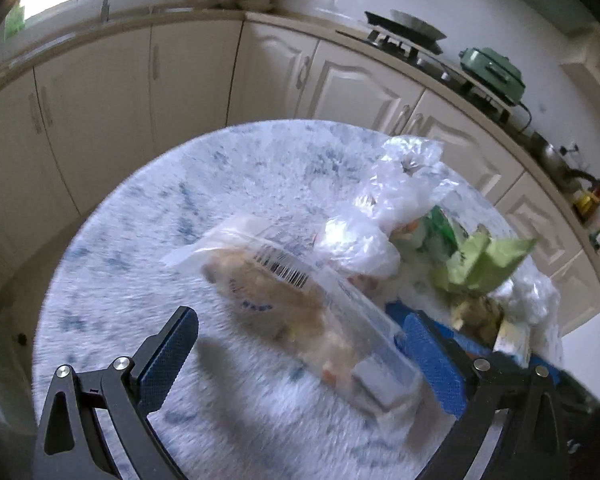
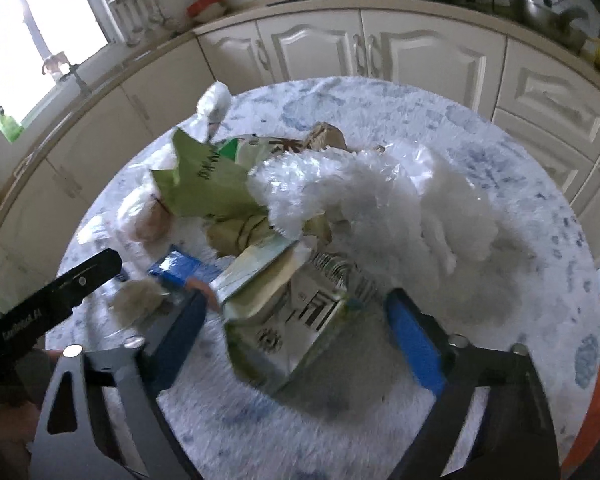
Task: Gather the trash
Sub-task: 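Grasp the barcoded bread bag with the left tool while the right tool grasps the green-white carton, then lift both held items and carry them over the blue bin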
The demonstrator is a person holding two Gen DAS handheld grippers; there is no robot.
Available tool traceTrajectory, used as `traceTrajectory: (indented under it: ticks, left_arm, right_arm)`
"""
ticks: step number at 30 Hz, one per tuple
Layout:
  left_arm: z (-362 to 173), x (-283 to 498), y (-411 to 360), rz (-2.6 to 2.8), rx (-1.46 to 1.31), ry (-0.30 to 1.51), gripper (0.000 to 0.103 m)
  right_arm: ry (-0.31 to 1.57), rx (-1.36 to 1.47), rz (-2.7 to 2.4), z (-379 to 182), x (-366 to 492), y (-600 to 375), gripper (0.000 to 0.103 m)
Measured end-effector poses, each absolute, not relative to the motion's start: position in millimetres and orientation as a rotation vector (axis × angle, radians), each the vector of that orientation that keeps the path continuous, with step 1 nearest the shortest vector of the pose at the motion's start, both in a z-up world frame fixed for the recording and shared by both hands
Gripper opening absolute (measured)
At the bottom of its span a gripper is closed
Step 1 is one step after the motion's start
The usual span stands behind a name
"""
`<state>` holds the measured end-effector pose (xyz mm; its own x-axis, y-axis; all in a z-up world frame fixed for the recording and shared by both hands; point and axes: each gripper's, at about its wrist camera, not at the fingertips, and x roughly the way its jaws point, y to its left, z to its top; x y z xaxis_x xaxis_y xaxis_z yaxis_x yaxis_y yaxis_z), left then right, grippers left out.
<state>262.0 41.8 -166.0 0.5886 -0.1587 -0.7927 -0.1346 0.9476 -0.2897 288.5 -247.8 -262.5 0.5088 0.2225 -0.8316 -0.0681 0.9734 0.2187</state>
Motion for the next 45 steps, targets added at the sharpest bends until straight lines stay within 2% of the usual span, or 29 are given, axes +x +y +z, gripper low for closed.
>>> traceTrajectory:
  ticks: [1,2,3,4,5,6,7,10,13,15,16,18,21,23,25,31,45]
  left_arm:
    - [-168.3,266.3,41.8,-0.005,-0.333,0.932,0.097]
    - [-170.6,272.5,40.4,-0.014,-0.324,0.922,0.089]
    - [-172.2,277.2,38.8,-0.018,-0.309,0.920,0.087]
    - [-173.7,280.8,37.2,-0.024,-0.294,0.917,0.079]
    - [-174.4,284.7,36.3,-0.038,-0.282,0.914,0.068]
    - [-175.2,287.7,35.9,-0.043,-0.269,0.912,0.066]
    - [-176.0,289.1,36.4,-0.052,-0.262,0.908,0.061]
    - [-179.0,293.3,42.9,-0.099,-0.238,0.905,0.049]
    - [-183.3,291.1,46.0,-0.111,-0.193,0.908,0.050]
    - [-184.1,295.8,43.9,-0.088,-0.146,0.920,0.060]
    - [-185.4,301.3,45.1,-0.056,-0.138,0.927,0.071]
    - [-186.8,306.3,38.7,-0.053,-0.132,0.921,0.068]
    - [-188.7,315.0,34.9,-0.043,-0.116,0.912,0.046]
    - [-191.1,314.8,35.5,-0.057,-0.132,0.910,0.043]
    - [-193.5,311.0,36.7,-0.068,-0.135,0.908,0.040]
    - [-191.0,278.7,43.1,-0.088,-0.130,0.905,0.036]
    - [-154.5,208.3,24.4,-0.133,-0.128,0.867,0.035]
  right_arm:
    - [1.011,0.167,0.179,-263.0,288.7,-249.5,0.082]
    - [1.007,0.166,0.185,-263.2,288.3,-250.1,0.080]
    - [1.004,0.164,0.193,-262.5,288.2,-250.2,0.076]
    - [1.000,0.165,0.203,-262.1,287.4,-251.4,0.073]
    - [0.997,0.167,0.208,-261.6,286.4,-252.7,0.065]
    - [0.996,0.169,0.211,-261.1,285.2,-254.0,0.055]
    - [1.000,0.173,0.219,-262.2,285.0,-255.9,0.051]
    - [0.998,0.187,0.217,-260.7,281.9,-262.0,0.046]
    - [1.000,0.187,0.215,-260.0,280.2,-264.1,0.047]
    - [0.993,0.193,0.215,-258.9,281.2,-264.8,0.048]
    - [0.988,0.199,0.216,-258.1,282.6,-263.8,0.049]
    - [0.979,0.203,0.225,-256.6,284.5,-260.7,0.060]
    - [0.961,0.217,0.234,-254.8,291.0,-255.6,0.070]
    - [0.958,0.223,0.208,-256.5,296.7,-255.6,0.071]
    - [0.950,0.250,0.212,-256.1,300.6,-260.1,0.065]
    - [0.948,0.255,0.254,-256.3,295.0,-265.5,0.061]
    - [0.889,0.281,0.315,-229.3,236.1,-281.9,0.061]
